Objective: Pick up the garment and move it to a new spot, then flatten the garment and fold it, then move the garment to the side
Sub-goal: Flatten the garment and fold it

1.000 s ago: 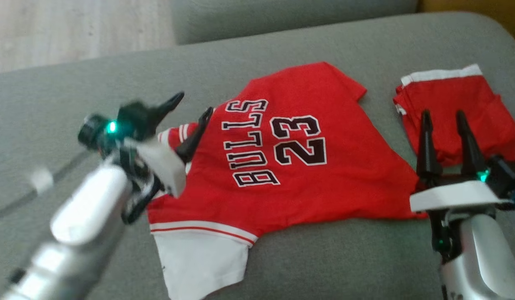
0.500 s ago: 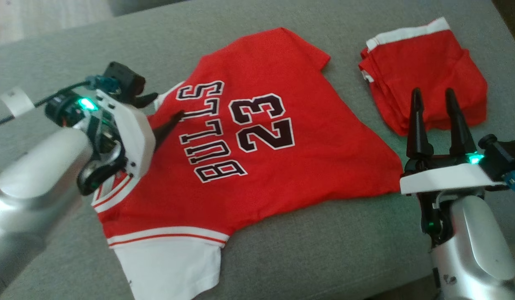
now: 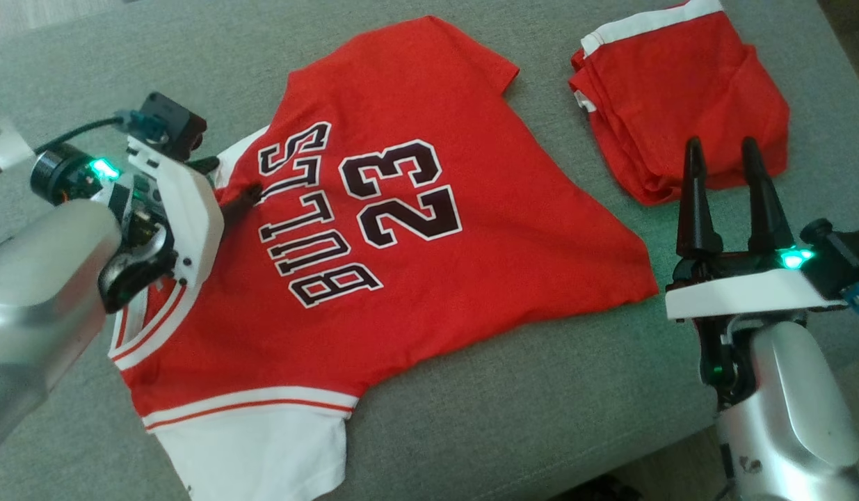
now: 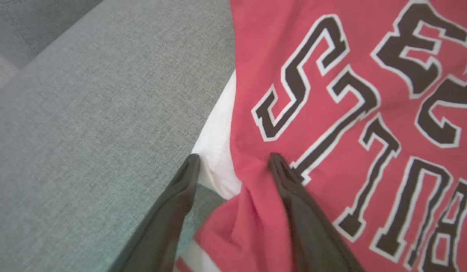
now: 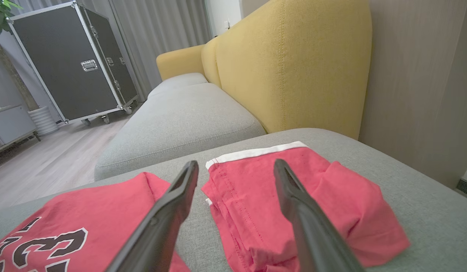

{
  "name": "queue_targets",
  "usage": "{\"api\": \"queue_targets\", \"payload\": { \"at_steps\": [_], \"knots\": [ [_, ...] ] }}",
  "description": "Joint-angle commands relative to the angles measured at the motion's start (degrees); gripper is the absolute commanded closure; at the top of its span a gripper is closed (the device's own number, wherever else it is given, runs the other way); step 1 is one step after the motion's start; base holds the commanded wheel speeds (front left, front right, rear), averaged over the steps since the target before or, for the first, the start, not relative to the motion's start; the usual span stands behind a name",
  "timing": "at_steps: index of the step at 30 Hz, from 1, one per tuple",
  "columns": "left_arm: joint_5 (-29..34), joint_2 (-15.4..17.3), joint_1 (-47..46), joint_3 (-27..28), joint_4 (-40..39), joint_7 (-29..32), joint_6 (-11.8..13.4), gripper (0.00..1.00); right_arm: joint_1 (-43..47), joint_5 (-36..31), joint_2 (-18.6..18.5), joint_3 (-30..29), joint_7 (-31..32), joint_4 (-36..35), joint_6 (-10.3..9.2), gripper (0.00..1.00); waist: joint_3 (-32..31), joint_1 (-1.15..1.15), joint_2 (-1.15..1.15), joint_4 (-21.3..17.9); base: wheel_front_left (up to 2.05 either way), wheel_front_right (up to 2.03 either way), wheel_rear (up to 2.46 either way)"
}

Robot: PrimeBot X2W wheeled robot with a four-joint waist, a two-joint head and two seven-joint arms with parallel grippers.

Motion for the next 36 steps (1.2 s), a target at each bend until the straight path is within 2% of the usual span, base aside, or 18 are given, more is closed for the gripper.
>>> {"api": "queue_targets", "payload": {
  "at_steps": [1,2,7,16,23,24,25,30,36],
  "knots": [
    [-0.7,2.2,-1.6,0.6,0.1,0.9,0.1,0.91,-1.5,0.4,-0.2,1.3,-0.6,-2.1,-0.05,0.0,0.2,0.0,0.0,-0.2,0.0,0.0,0.0],
    [-0.8,2.3,-1.7,0.4,0.2,0.6,0.1,1.0,-1.5,0.3,-0.2,1.4,-0.6,-2.1,-0.05,0.0,0.2,0.0,0.0,-0.2,0.0,0.0,0.0],
    [0.0,2.3,-3.3,0.5,3.3,-3.5,0.1,1.0,-1.3,0.2,-0.2,1.5,-0.6,-2.3,-0.05,0.0,0.2,0.0,0.0,-0.2,0.0,0.0,0.0],
    [6.0,0.8,-9.7,1.7,14.2,-14.5,1.9,1.0,-1.4,0.0,-0.2,2.3,-0.6,-2.8,-0.05,0.0,0.8,0.0,0.0,-0.5,0.0,0.0,0.0],
    [12.2,0.2,-15.6,1.0,19.8,-21.1,1.8,1.0,-1.7,0.2,-0.2,2.9,-0.6,-3.5,-0.05,0.0,2.5,0.0,0.0,-0.7,0.0,0.0,0.0],
    [13.3,-0.1,-16.4,0.9,20.4,-22.3,1.8,0.6,-1.7,0.2,-0.2,2.9,-0.6,-3.5,-0.05,0.0,2.7,0.0,0.0,-0.7,0.0,0.0,0.0],
    [14.4,-0.4,-17.1,0.8,21.1,-23.5,1.9,0.0,-1.8,0.3,-0.2,3.0,-0.6,-3.5,-0.05,0.0,2.9,0.0,0.0,-0.6,0.0,0.0,0.0],
    [16.1,-3.1,-17.9,0.8,25.0,-28.5,2.9,0.0,-2.0,0.1,-0.2,3.3,-0.6,-3.3,-0.05,0.0,2.4,0.0,0.0,0.8,0.0,0.0,0.0],
    [13.1,-7.2,-15.6,3.8,28.3,-34.3,4.9,0.0,-2.2,-1.0,-0.2,3.1,-0.6,-2.4,-0.05,0.0,-0.8,0.0,0.0,4.2,0.0,0.0,0.0]
  ]
}}
